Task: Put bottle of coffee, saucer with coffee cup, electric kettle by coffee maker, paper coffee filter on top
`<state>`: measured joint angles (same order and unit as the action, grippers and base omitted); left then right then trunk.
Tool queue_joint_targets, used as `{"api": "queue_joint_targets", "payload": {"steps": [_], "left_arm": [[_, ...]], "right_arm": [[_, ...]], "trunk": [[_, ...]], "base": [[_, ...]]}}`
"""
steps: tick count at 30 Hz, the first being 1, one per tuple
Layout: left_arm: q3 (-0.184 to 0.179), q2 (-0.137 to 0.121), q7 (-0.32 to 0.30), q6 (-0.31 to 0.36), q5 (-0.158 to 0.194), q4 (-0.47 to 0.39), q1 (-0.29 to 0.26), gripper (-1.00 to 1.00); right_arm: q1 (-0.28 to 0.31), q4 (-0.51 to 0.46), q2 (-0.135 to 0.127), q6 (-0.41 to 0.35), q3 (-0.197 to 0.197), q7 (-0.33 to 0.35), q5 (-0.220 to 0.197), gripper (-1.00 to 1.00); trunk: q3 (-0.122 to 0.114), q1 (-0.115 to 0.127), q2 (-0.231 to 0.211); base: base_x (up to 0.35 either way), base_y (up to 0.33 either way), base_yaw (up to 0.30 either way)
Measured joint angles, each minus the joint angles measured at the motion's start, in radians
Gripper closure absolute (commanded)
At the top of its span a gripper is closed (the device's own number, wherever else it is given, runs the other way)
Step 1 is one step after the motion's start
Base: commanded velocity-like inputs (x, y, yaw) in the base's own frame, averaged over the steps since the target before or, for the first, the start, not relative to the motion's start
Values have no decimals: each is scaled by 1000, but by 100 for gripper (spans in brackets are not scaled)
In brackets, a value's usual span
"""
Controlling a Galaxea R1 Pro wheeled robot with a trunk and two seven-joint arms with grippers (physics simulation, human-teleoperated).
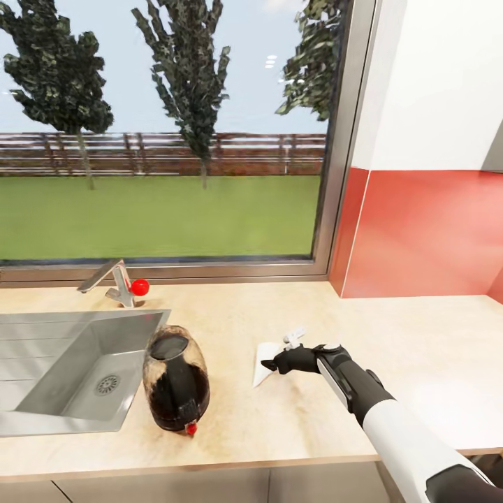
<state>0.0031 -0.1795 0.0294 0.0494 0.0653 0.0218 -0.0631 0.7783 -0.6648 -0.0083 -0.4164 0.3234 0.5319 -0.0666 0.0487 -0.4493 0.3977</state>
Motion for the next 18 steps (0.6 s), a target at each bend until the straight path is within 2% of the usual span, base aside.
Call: {"api": "queue_joint_targets", "payload": {"steps": [14,18], "left_arm": [[0,0,0,1,0,0,0,-100],[0,0,0,1,0,0,0,-100]], "right_arm": [[0,16,0,2,1,0,0,-100],[0,24,0,23,1,1,0,-100]], "trunk": [[0,0,0],[0,0,0]], "base": [[0,5,0],[0,0,0]]}}
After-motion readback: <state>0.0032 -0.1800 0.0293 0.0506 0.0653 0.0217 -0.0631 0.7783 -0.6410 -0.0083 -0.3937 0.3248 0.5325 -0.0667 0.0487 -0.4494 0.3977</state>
